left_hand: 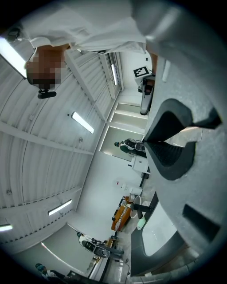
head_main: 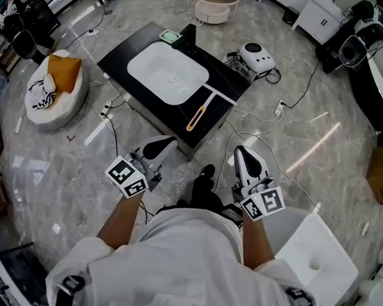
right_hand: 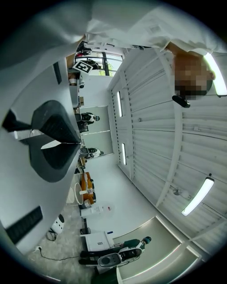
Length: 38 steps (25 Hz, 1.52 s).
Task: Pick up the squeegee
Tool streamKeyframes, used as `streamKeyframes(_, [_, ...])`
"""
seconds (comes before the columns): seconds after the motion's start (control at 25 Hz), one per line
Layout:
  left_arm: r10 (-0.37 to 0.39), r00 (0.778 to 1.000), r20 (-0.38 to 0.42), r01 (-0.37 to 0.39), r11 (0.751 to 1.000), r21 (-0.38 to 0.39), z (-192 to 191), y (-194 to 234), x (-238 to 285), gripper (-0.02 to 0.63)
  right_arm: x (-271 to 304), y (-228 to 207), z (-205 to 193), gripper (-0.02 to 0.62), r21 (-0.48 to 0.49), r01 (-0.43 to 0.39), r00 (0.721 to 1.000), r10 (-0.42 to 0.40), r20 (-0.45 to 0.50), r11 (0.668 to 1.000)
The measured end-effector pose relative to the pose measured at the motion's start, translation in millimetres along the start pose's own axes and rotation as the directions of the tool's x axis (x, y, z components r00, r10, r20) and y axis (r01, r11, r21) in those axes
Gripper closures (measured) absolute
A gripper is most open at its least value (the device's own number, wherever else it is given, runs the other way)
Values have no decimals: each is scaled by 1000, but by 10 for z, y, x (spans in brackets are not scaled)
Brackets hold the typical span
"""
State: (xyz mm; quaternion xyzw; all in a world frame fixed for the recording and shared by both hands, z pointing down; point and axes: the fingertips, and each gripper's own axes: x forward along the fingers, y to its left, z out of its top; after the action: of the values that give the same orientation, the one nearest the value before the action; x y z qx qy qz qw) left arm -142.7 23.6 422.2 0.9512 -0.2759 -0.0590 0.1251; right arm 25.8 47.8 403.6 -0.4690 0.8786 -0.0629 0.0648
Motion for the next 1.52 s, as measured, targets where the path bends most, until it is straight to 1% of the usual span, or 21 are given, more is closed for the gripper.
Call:
streamKeyframes(0.16, [13, 1000, -19, -13, 1000, 6, 48, 269, 353, 591, 330, -369, 16, 581, 16, -18, 1000, 18, 16, 1000])
streamKeyframes(0.28, [22, 999, -34, -21, 999, 36, 162, 474, 637, 591, 608, -651, 86, 581, 14, -46, 998, 46, 40, 999])
streamKeyframes(0.44, [55, 997, -50, -51, 996, 69, 347, 692, 1002, 591, 891, -1030, 215, 580, 33, -79, 995, 76, 72, 996])
streamKeyframes(0.6, [67, 993, -99, -57, 993, 104, 492, 878, 1393, 591, 1130, -1396, 382, 581, 36, -116, 990, 113, 79, 993])
streamKeyframes(0.84, [125, 980, -157, -110, 989, 100, 538, 1231, 1788, 590, 1377, -1883, 402, 581, 55, -134, 989, 130, 72, 989])
streamKeyframes(0.96, [138, 966, -219, -118, 988, 102, 440, 1394, 1959, 589, 1464, -2053, 310, 580, 68, -143, 989, 139, 54, 987])
streamKeyframes(1.12, [131, 937, -323, -107, 990, 91, 252, 1566, 2097, 589, 1567, -2157, 127, 581, 98, -142, 990, 140, 21, 985])
streamKeyframes(1.24, [123, 923, -365, -99, 992, 84, 161, 1680, 2161, 589, 1643, -2191, 43, 581, 108, -135, 991, 136, 4, 985])
streamKeyframes(1.36, [113, 910, -398, -92, 993, 72, 62, 1777, 2221, 588, 1706, -2243, -17, 580, 111, -111, 993, 113, -11, 987])
streamKeyframes(1.52, [99, 876, -472, -87, 995, 49, -130, 1925, 2251, 586, 1764, -2299, -83, 580, 123, -69, 997, 73, -33, 990])
